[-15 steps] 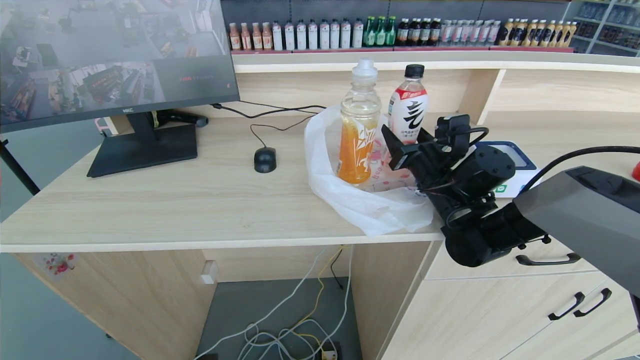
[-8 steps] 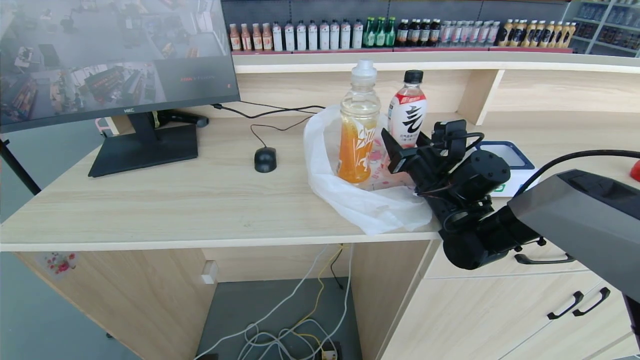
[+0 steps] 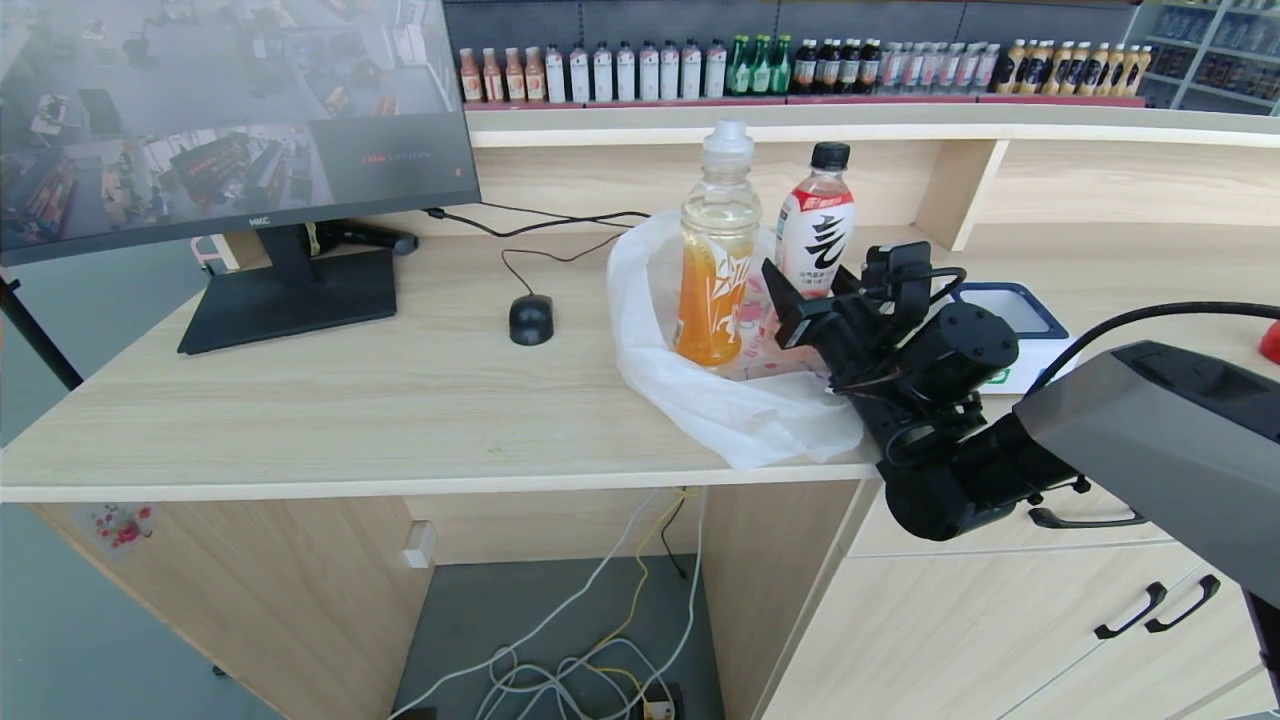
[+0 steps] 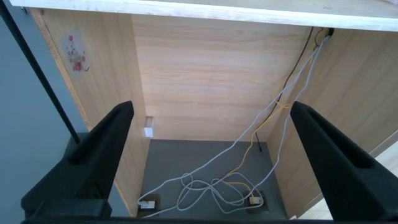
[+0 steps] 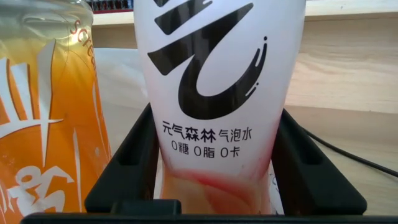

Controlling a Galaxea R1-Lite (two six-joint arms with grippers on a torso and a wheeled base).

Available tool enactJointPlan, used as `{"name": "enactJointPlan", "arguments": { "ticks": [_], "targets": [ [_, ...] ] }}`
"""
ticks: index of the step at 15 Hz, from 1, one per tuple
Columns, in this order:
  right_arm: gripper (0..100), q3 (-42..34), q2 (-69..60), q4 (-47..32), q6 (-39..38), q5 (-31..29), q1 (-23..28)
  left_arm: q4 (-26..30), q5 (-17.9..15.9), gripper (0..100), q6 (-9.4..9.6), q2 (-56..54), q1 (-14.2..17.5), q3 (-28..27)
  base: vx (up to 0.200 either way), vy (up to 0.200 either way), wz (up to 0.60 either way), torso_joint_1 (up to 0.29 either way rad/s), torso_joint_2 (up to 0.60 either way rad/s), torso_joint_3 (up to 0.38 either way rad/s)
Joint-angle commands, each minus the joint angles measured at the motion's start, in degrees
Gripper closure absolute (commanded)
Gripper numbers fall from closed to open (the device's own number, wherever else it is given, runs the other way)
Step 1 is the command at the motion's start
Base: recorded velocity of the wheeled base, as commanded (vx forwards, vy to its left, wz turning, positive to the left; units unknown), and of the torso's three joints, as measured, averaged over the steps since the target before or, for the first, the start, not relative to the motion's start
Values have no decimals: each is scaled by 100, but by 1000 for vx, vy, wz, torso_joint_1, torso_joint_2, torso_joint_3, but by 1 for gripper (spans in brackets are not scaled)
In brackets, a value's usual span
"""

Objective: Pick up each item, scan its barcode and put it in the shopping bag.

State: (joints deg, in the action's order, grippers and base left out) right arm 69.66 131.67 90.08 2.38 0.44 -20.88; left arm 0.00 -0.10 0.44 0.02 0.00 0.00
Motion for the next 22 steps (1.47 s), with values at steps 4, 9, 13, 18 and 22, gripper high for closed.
{"name": "enactJointPlan", "arguments": {
  "ticks": [4, 9, 13, 18, 22],
  "targets": [
    [100, 4, 52, -8, -36, 9, -4, 0, 1, 0, 0, -2, 0, 0, 0, 0, 0, 0, 0, 0],
    [100, -5, 17, -8, -44, 9, -4, 0, 1, 0, 0, -2, 0, 0, 0, 0, 0, 0, 0, 0],
    [0, -49, -10, -8, -97, 9, -12, 0, 1, 0, 0, -2, 0, 0, 0, 0, 0, 0, 0, 0],
    [0, -172, -247, -8, -97, 9, -4, 0, 1, 0, 0, -2, 0, 0, 0, 0, 0, 0, 0, 0],
    [0, -717, -704, -8, -106, -53, -4, 0, 1, 0, 0, -2, 0, 0, 0, 0, 0, 0, 0, 0]
  ]
}}
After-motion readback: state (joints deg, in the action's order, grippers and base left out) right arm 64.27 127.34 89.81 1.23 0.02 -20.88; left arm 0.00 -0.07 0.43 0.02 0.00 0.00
